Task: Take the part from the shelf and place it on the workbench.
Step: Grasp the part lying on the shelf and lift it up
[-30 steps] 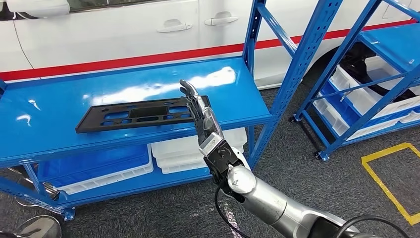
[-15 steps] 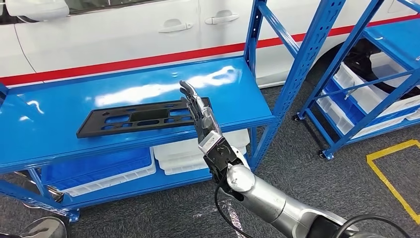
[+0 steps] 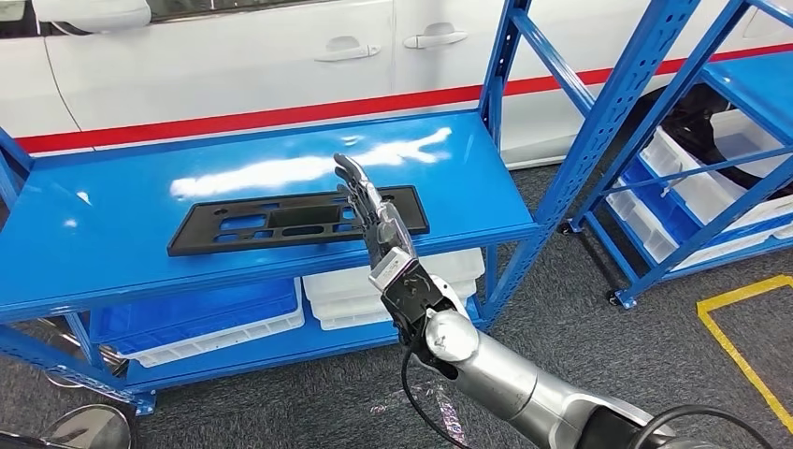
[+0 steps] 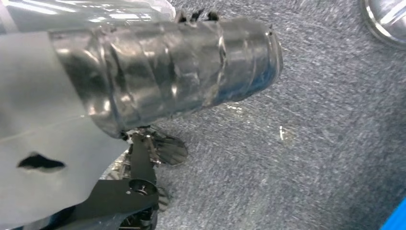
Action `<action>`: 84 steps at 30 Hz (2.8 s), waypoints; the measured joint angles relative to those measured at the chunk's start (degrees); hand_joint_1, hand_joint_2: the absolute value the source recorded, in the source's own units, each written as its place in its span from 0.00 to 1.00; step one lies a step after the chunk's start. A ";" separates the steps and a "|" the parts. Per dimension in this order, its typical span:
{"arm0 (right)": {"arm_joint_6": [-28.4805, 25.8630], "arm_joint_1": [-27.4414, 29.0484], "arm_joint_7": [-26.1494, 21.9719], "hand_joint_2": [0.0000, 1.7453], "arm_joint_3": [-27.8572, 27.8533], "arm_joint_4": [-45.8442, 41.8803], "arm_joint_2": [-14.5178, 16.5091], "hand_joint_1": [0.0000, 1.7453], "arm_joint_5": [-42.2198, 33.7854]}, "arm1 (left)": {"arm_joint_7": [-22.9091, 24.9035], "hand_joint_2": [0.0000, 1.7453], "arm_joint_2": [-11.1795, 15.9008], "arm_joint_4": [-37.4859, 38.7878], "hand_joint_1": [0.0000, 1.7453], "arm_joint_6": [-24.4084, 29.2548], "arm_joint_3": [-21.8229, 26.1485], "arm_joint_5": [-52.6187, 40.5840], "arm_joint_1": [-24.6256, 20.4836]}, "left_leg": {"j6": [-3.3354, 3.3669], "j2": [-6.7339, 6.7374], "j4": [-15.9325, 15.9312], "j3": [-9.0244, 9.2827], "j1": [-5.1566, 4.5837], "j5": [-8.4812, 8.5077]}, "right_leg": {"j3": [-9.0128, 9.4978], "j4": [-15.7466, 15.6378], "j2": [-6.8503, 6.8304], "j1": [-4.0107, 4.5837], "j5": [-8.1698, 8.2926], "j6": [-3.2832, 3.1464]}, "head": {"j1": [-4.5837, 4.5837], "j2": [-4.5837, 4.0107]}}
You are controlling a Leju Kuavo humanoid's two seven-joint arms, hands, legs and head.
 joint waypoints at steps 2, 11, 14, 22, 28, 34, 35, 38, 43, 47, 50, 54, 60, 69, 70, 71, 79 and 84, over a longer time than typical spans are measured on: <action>0.03 -0.06 0.00 0.00 0.05 0.08 0.01 0.00 -0.01 | -0.01 0.00 0.00 0.00 0.00 0.00 0.00 0.00 -0.07 | -0.59 -0.05 -0.06 -0.07 -0.14 -0.18 | 1.25 -2.63 0.06 0.37 -0.02 -0.19 | 0.00 0.00; 1.45 -0.68 -0.01 0.00 0.65 1.14 0.23 0.00 -0.14 | -0.27 0.00 -0.02 0.00 0.00 0.13 -0.02 0.68 -0.01 | -2.49 0.39 15.57 -8.95 0.15 -5.08 | 3.82 -3.90 0.00 0.32 -1.33 -2.01 | -0.14 0.01; 1.94 -1.07 -0.10 0.00 0.76 1.87 0.36 0.00 -0.23 | -0.34 0.00 -0.02 0.01 0.00 0.05 -0.02 0.89 0.13 | -1.76 0.40 7.58 -6.47 0.00 1.33 | 5.28 -3.89 0.16 0.47 -2.37 -1.89 | -0.13 0.00; 0.83 -3.37 1.70 1.00 2.24 4.47 1.13 0.00 4.41 | 0.20 0.00 -0.07 0.01 0.00 0.10 -0.07 1.39 0.71 | 0.16 0.48 -1.26 -1.72 -0.01 2.66 | 4.38 -0.66 0.18 0.66 -5.36 -0.02 | -0.06 0.01; -0.21 -6.66 6.48 1.00 6.16 9.34 2.38 0.00 11.51 | 2.27 0.00 -0.32 0.01 0.00 0.02 -1.32 0.21 0.87 | 0.24 0.15 -0.86 -0.94 0.40 1.54 | -3.76 9.34 0.12 -0.42 -4.85 1.16 | -0.04 0.01; -0.27 -8.59 6.54 1.00 7.64 11.84 3.21 0.00 11.69 | 2.50 0.00 -0.35 0.07 0.00 0.09 -1.80 0.21 0.87 | -1.68 -0.30 0.95 -1.38 0.48 0.10 | 0.11 -1.00 0.44 -0.42 -0.77 0.70 | 0.06 0.00; -0.28 -8.68 6.54 1.00 7.79 12.05 3.35 0.00 11.76 | 2.54 0.00 -0.35 0.07 0.00 0.09 -1.89 0.21 0.93 | -1.91 -0.30 0.92 -1.42 0.49 0.12 | 0.16 -1.10 0.54 -0.42 -0.89 0.16 | 0.05 0.01; -0.28 -9.00 6.54 1.00 8.17 12.76 3.72 0.00 11.97 | 2.61 0.00 -0.35 0.07 0.00 0.10 -1.97 0.22 1.05 | -2.45 0.18 3.26 -2.37 0.61 -1.54 | 0.48 -1.31 0.55 -0.50 -0.90 -0.94 | 0.03 0.01; -0.23 -9.22 6.78 1.00 8.55 13.86 4.09 0.00 12.32 | 2.62 0.00 -0.37 0.07 0.00 0.05 -2.49 0.15 1.19 | -2.39 0.50 16.91 -9.60 0.50 -5.90 | 1.09 -1.37 0.32 0.31 -1.34 -1.89 | 0.01 0.01; -0.66 -12.14 13.23 1.00 10.23 18.13 6.13 0.00 22.57 | 3.67 0.00 -0.54 0.07 0.00 -0.98 -2.99 -1.52 0.56 | -0.46 0.52 5.05 -4.79 -0.35 1.10 | 1.64 -1.49 0.74 1.01 -1.61 -2.15 | 0.03 0.01; -4.10 -17.14 17.65 1.00 13.61 29.50 11.32 0.00 37.74 | 5.44 0.00 -1.18 0.04 0.00 -1.07 -4.38 -2.79 -1.49 | 0.31 0.42 1.00 -3.07 -0.95 1.62 | 1.44 -1.94 0.82 0.89 -1.32 -1.47 | 0.04 0.01; -6.31 -20.04 18.52 1.00 16.16 40.08 16.06 0.00 43.92 | 6.23 0.00 -2.07 -0.02 0.00 -1.02 -5.80 -3.03 -2.43 | 0.45 0.23 -1.47 -1.59 -0.19 2.57 | 0.86 -0.39 0.27 0.95 -2.79 -0.40 | 0.12 0.00; -6.01 -22.58 21.76 1.00 18.72 49.79 19.21 0.00 47.30 | 6.97 0.00 -2.55 -0.02 0.00 -1.09 -7.15 -3.49 -2.52 | 0.43 0.28 -1.10 -1.39 -0.01 2.07 | -6.40 11.76 0.25 0.30 -5.36 0.56 | 0.11 0.01; -5.32 -24.38 24.47 1.00 21.66 58.89 23.52 0.00 52.83 | 8.03 0.00 -2.85 -0.02 0.00 -0.57 -8.55 -3.11 -3.11 | -1.90 0.48 1.85 -2.29 0.03 -0.37 | -0.74 -1.67 0.36 0.18 0.45 -1.64 | 0.11 0.01; -5.33 -24.50 24.77 1.00 21.85 59.46 23.86 0.00 53.22 | 8.08 0.00 -2.91 -0.02 0.00 -0.27 -8.57 -3.00 -3.17 | -2.13 0.52 3.89 -3.20 0.09 -1.62 | -0.60 -1.85 0.35 0.07 0.51 -1.92 | 0.11 0.01; -5.33 -24.64 25.00 1.00 22.07 60.03 24.15 0.00 53.46 | 8.11 0.00 -2.99 -0.02 0.00 0.03 -8.60 -2.93 -3.21 | -2.36 0.57 7.15 -4.70 0.15 -3.29 | -0.48 -1.91 0.34 0.08 0.52 -2.12 | 0.10 0.01; -6.57 -25.37 27.87 1.00 23.64 64.25 25.30 0.00 56.37 | 8.33 0.00 -3.43 -0.02 0.00 0.65 -9.03 -2.56 -3.47 | -1.36 0.49 2.30 -2.84 -0.19 1.14 | -0.12 -1.91 0.88 0.64 0.36 -2.15 | 0.12 0.01; -7.76 -26.10 29.44 1.00 23.76 65.74 25.58 0.00 57.83 | 8.59 0.00 -3.67 -0.02 0.00 0.35 -9.83 -2.52 -3.69 | -0.38 0.57 -0.49 -1.48 -0.17 1.62 | -0.42 -1.49 0.85 0.74 -0.13 -0.75 | 0.19 0.01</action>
